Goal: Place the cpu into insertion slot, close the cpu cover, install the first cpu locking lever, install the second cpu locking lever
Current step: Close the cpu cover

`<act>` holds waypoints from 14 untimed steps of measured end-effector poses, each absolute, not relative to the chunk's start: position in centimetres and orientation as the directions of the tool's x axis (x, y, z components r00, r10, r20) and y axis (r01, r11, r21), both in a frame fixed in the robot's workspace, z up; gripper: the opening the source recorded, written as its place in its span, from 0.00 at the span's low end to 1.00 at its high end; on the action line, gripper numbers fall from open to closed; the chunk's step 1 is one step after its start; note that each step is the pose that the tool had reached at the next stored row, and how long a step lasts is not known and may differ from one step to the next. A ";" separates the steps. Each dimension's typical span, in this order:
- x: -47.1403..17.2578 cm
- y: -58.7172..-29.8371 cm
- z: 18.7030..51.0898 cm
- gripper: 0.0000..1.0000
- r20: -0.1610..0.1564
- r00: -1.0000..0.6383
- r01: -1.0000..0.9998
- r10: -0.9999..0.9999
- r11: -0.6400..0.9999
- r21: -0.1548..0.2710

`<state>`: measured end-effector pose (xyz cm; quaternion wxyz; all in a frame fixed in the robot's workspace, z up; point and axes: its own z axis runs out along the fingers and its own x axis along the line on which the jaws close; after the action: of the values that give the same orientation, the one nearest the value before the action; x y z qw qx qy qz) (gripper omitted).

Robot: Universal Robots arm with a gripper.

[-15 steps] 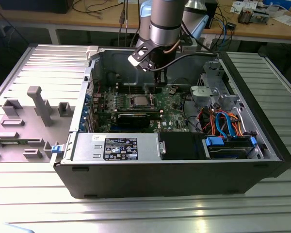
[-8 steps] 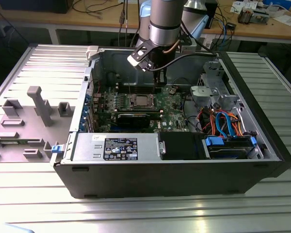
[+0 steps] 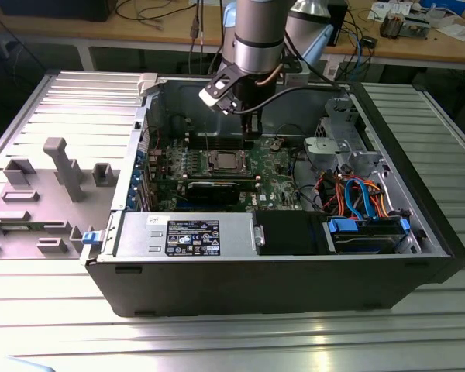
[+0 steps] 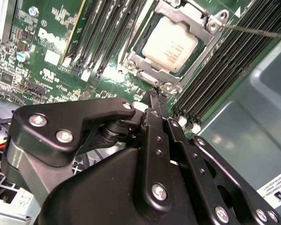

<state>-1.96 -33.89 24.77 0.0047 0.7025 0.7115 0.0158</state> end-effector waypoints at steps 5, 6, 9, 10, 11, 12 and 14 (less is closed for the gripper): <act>-2.6 -33.9 24.7 0.11 0.016 -0.013 0.999 1.000 0.013 0.029; -2.7 -33.9 24.7 0.11 0.016 -0.014 0.999 1.000 0.013 0.029; -3.0 -33.9 24.6 0.11 0.016 -0.014 0.999 1.000 0.013 0.029; -3.1 -33.9 24.6 0.11 0.016 -0.014 0.999 1.000 0.013 0.029; -3.2 -33.9 24.5 0.11 0.016 -0.014 0.999 1.000 0.013 0.029; -3.3 -33.9 24.4 0.11 0.016 -0.014 0.999 1.000 0.013 0.029; -3.5 -33.9 24.3 0.11 0.016 -0.014 0.999 1.000 0.013 0.029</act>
<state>-3.48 -33.89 24.34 0.0046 0.7021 0.7118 0.0160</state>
